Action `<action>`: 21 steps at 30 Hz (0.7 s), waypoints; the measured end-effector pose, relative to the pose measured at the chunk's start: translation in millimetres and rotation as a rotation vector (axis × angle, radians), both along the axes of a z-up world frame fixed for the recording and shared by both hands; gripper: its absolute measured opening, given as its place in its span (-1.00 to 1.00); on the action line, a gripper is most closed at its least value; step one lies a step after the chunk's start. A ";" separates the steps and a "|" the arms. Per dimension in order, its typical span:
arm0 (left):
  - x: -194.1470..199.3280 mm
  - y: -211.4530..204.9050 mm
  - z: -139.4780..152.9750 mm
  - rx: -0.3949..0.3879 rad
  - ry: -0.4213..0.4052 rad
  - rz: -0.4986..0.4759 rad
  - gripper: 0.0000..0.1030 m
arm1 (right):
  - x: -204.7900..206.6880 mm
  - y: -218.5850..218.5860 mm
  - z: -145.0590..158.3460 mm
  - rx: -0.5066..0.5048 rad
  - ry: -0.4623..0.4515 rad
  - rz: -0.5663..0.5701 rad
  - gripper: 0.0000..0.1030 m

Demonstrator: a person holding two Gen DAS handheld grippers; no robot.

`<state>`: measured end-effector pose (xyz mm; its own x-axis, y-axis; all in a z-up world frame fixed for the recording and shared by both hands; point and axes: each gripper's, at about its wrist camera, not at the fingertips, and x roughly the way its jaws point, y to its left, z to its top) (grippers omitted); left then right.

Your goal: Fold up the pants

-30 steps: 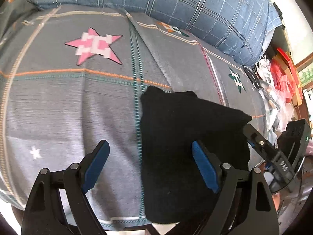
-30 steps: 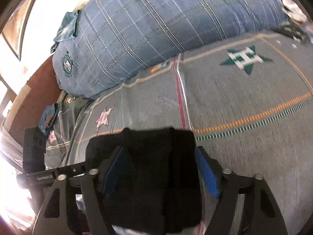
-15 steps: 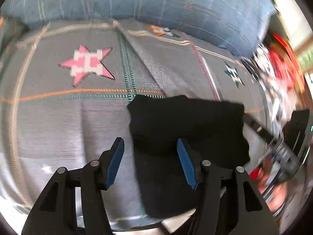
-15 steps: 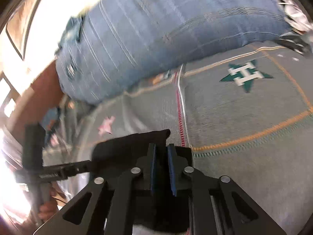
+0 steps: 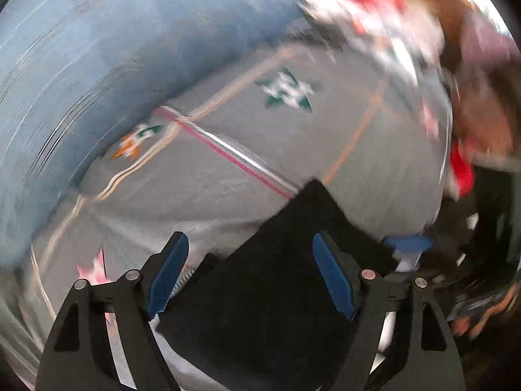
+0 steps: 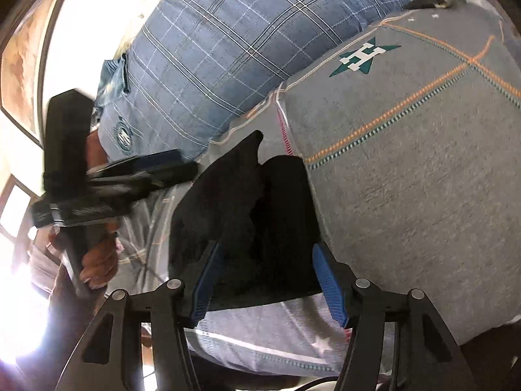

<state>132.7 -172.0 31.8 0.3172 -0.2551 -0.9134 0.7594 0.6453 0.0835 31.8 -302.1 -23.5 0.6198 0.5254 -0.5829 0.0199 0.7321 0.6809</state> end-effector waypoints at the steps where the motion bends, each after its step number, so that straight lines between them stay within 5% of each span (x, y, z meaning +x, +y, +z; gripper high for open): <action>1: -2.4 -5.4 -3.9 0.045 -0.029 -0.024 0.54 | -0.8 0.5 -0.2 0.018 -0.009 0.002 0.17; 4: -5.3 -12.3 -13.1 0.135 -0.123 -0.070 0.54 | -2.1 3.2 0.6 0.051 -0.040 0.010 0.12; 9: -4.0 -12.7 -25.7 0.093 0.025 -0.147 0.54 | 1.6 8.8 -6.7 0.070 -0.043 0.025 0.07; 12: -4.1 -21.6 -38.8 0.116 0.032 -0.172 0.60 | 1.1 4.3 -15.1 0.113 -0.035 -0.013 -0.16; 17: 15.0 -12.6 -25.6 -0.005 0.168 -0.106 0.61 | -8.1 -6.4 -26.8 0.223 -0.026 -0.038 -0.24; 21: 28.9 1.2 -7.4 -0.087 0.169 -0.029 0.62 | -11.7 -6.7 -26.6 0.237 -0.032 -0.038 -0.19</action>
